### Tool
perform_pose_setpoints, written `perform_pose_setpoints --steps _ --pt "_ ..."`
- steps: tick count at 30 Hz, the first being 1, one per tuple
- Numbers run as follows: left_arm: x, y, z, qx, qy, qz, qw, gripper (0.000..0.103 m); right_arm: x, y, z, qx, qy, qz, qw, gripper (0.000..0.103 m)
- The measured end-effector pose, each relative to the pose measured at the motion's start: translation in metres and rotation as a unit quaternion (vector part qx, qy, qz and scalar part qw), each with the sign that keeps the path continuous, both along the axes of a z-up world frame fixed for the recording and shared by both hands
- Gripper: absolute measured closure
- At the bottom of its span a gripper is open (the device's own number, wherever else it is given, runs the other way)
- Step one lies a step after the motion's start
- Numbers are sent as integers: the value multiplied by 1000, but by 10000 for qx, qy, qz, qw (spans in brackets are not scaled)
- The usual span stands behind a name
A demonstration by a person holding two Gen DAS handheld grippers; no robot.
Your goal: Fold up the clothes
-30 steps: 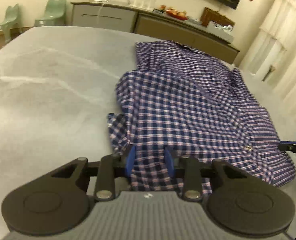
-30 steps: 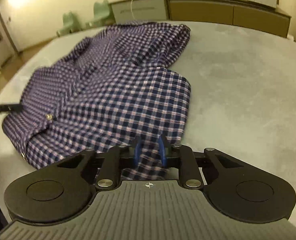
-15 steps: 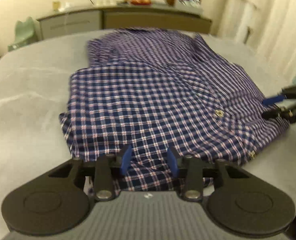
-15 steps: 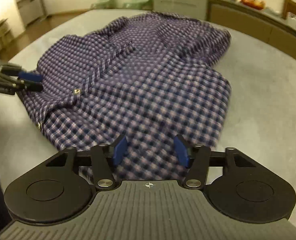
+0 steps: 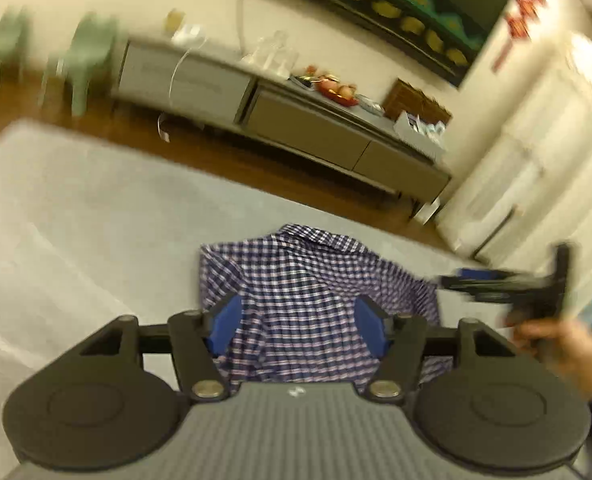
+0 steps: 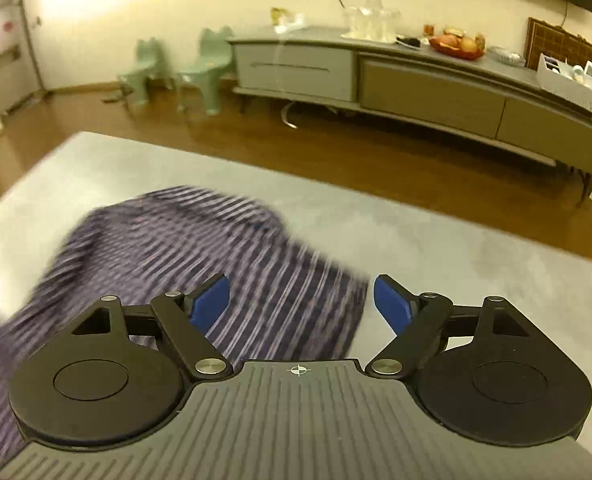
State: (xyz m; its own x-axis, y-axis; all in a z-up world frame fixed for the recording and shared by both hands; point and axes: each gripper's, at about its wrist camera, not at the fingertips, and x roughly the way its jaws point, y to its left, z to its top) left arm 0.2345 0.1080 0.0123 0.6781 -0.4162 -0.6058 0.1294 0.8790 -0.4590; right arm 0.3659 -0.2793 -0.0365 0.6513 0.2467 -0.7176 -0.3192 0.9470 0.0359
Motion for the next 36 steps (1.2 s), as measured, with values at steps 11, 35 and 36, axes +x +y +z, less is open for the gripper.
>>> perform_pose_setpoints --steps 11,35,36 --pt "17 2 -43 -361 311 28 9989 39 12 58 -18 -810 -280 751 9935 103" --pt "-62 -16 -52 -543 472 597 9956 23 -330 -36 -5 1602 -145 62 9870 50" --pt "-65 -13 -59 -581 560 641 9947 23 -325 -47 -6 1898 13 -147 9817 50"
